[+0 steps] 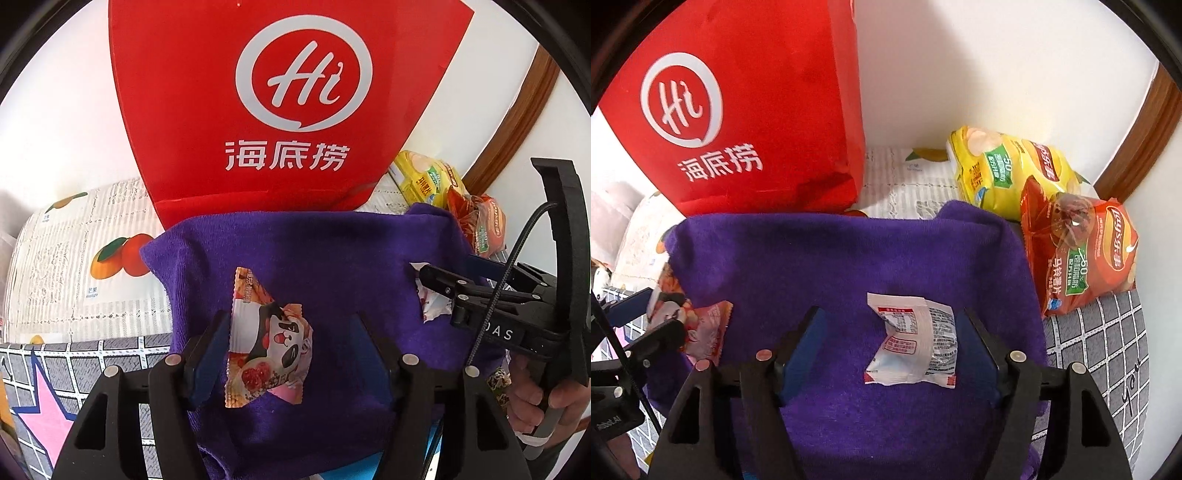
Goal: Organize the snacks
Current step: 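Open the right gripper onto the towel while the left releases the panda packet, then move both open grippers back toward the snack pile beside the blue box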
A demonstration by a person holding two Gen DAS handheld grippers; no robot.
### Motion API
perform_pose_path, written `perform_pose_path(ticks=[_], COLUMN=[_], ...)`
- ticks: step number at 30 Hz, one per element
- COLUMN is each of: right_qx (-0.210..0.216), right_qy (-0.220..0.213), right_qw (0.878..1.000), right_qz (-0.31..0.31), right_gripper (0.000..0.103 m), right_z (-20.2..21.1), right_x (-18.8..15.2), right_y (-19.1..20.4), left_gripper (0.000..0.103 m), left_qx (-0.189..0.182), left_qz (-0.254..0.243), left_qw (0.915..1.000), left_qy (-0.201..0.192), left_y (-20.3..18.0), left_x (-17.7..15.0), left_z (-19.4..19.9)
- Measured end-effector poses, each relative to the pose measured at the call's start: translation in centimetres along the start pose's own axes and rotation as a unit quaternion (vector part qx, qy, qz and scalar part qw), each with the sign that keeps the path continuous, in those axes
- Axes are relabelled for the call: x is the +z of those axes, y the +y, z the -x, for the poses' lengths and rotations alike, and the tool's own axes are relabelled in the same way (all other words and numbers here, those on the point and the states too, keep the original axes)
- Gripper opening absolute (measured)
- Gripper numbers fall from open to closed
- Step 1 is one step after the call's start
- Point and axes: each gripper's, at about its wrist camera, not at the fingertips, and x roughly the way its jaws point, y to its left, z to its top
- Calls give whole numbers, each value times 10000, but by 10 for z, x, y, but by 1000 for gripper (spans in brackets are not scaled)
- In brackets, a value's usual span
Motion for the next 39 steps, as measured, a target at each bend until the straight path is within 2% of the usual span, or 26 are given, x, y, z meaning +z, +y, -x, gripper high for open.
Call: perform_pose_path(ticks=[7,9,17,20,23,27,32,39], right_qx=[-104,-48,-78,-272,-484,-181,-267,334], right_qy=[-214,-317,-764,-779,-913,-914,-922,-545], right_qw=[9997,9995,9967,9963,9943,9951,9949,9959], right_qz=[-18,-65,-264,-244,-262,-325,-310,-645], right_gripper=[73,73,73,73,73,73,73,73], right_z=[12,19,62,79,103,126,148,139], right_x=[2,1,-8,-18,-35,-63,-102,-155], right_y=[2,2,-9,-13,-21,-30,-34,-45], left_gripper=[65,69,70,70,70,70,70,70], left_qx=[-73,-154,-345,-393,-313,-167,-97,69], left_qz=[81,95,-8,-62,-93,-271,-326,-258], left_qw=[9999,9997,9983,9975,9968,9955,9945,9955], left_qy=[-126,-178,-476,-592,-732,-897,-986,-909], left_y=[1,0,-9,-12,-14,-24,-32,-28], left_x=[1,2,2,3,2,-5,-25,-69], left_z=[13,19,51,65,81,101,129,148])
